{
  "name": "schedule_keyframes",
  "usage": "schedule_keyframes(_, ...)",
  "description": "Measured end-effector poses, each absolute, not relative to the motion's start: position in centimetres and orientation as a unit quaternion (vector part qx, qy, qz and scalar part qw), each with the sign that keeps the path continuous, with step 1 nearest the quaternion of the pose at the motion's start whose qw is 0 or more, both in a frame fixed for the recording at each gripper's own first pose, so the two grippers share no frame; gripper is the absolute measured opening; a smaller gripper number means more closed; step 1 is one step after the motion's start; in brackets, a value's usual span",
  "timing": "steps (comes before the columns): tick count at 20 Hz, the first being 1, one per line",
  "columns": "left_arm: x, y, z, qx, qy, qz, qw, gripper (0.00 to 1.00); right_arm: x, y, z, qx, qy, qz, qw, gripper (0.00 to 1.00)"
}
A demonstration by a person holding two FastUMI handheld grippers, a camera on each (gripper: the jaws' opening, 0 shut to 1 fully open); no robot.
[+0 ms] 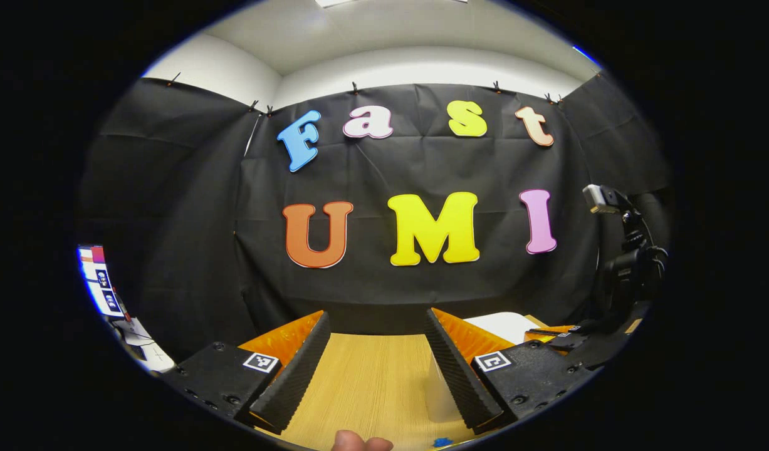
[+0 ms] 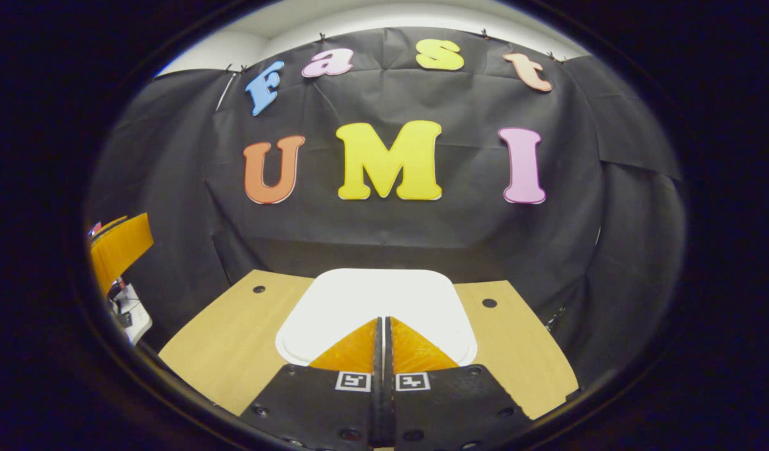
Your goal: Press the lid of the desktop garbage bin to open it, pick up the crumpled paper on the desktop and throw it into the bin, then pick up the pop can on the desktop and drop it into the bin, and finally close the garbage bin lid.
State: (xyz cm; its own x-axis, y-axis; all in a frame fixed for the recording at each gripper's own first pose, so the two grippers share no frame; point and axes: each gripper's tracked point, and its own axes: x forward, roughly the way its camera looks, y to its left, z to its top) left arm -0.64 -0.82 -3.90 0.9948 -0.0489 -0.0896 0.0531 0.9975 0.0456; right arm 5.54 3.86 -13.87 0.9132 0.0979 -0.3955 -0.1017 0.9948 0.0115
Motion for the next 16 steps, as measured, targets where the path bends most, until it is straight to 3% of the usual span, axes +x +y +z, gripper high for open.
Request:
schedule_keyframes(8, -0.6, -1.1, -4.6, 0.018, 0.045, -0.038, 0.998, 0.98, 5.1, 3.7, -17.5, 0.006, 0.278, 0.050, 0.959, 0.01)
schedule_keyframes(14, -0.2, -0.8, -4.4, 0.014, 0.044, -0.042, 0.998, 0.97, 5.8, 3.2, -14.6, 0.002, 0.242, 0.046, 0.969, 0.02)
schedule_keyframes(15, -0.3, -0.9, -4.6, 0.012, 0.047, -0.044, 0.998, 0.97, 5.9, 3.2, -13.9, 0.009, 0.232, 0.046, 0.972, 0.11)
schedule_keyframes(16, -0.3, -1.1, -4.7, 0.014, 0.049, -0.045, 0.998, 0.97, 6.0, 3.0, -12.6, 0.016, 0.217, 0.045, 0.975, 0.27)
